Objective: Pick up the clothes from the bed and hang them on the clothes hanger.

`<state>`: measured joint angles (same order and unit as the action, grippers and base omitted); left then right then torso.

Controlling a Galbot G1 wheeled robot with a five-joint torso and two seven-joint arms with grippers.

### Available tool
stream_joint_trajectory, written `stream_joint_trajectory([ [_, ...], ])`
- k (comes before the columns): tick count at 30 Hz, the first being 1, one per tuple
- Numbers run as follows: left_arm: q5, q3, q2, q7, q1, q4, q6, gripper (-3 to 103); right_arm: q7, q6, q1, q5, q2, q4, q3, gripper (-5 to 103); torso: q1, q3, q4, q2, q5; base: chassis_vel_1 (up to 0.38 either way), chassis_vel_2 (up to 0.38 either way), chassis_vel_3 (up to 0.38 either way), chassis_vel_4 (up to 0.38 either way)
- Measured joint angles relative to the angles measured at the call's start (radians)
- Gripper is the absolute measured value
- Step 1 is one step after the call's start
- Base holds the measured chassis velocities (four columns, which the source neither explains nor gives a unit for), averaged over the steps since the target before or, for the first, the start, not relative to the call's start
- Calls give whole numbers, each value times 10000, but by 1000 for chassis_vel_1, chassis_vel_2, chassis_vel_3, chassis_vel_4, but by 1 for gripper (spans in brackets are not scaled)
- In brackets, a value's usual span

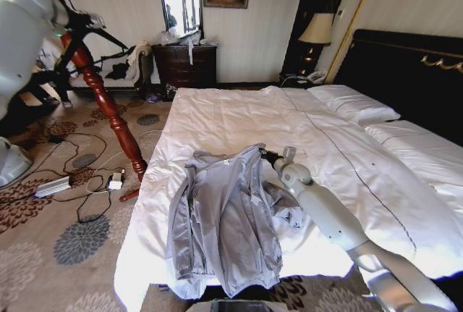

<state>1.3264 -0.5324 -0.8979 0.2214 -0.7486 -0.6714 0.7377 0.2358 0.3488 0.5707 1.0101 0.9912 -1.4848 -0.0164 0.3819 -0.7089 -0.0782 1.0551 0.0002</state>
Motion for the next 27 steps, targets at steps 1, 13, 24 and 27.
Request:
stream_joint_trajectory([
  [1,-34,19,-2,2,47,17,-1,74,23,17,10,98,-15,-51,-28,0,0,0,0,0,-2,0,0,0,0],
  [13,-198,60,42,40,163,140,-13,31,30,14,-26,123,42,81,12,0,0,1,0,0,-2,0,0,0,0],
  [24,-233,158,97,106,163,-190,-18,15,18,-92,96,84,-26,32,-28,0,0,1,1,0,-3,0,0,0,0],
  [27,-699,171,309,153,160,-607,-80,15,30,-97,93,108,-48,23,-27,0,0,0,1,0,-3,0,0,0,0],
])
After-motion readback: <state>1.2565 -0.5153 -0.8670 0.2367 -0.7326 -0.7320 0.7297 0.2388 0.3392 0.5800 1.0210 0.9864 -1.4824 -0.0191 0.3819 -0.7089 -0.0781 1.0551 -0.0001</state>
